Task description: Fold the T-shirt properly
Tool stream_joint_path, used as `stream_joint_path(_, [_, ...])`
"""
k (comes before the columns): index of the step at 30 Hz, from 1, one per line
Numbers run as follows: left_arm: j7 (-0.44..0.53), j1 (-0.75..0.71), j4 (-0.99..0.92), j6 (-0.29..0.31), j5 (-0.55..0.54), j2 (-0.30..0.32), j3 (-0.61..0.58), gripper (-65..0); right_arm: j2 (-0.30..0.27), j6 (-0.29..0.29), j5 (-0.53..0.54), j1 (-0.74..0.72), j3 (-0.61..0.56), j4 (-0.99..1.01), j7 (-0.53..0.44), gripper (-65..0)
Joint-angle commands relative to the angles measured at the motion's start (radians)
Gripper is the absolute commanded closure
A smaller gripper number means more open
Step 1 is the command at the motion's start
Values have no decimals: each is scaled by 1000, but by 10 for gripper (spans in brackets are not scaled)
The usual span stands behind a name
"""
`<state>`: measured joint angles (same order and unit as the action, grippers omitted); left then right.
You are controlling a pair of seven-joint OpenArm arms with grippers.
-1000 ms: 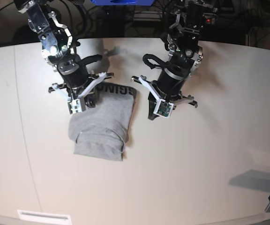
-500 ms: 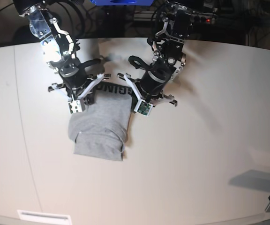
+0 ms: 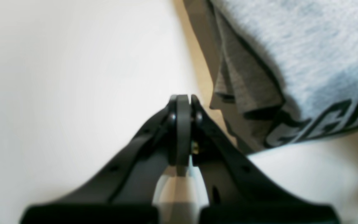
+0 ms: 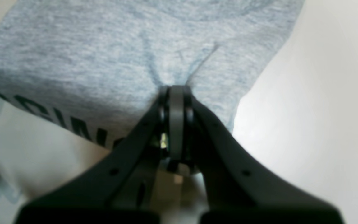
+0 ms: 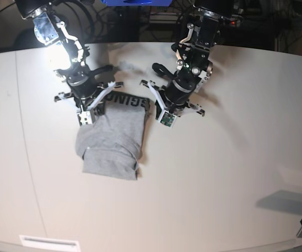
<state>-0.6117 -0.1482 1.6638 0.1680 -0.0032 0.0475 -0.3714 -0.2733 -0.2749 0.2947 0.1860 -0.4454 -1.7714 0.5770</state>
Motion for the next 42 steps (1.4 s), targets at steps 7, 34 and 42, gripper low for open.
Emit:
stream_joint_path(7, [22,-4,194,-3,-4,-4,-1,0,-31,-5,-4,-3,4,-161,8,0])
stream_joint_path(34, [448,-253,349,-23,200,44,33,0,-94,-24,-131,209,205,-210,-403,0])
stream_joint_path(42, [1022,-437,270,-23,205,-38,305,0,113,-25,-550,473,348,-132,-981,0])
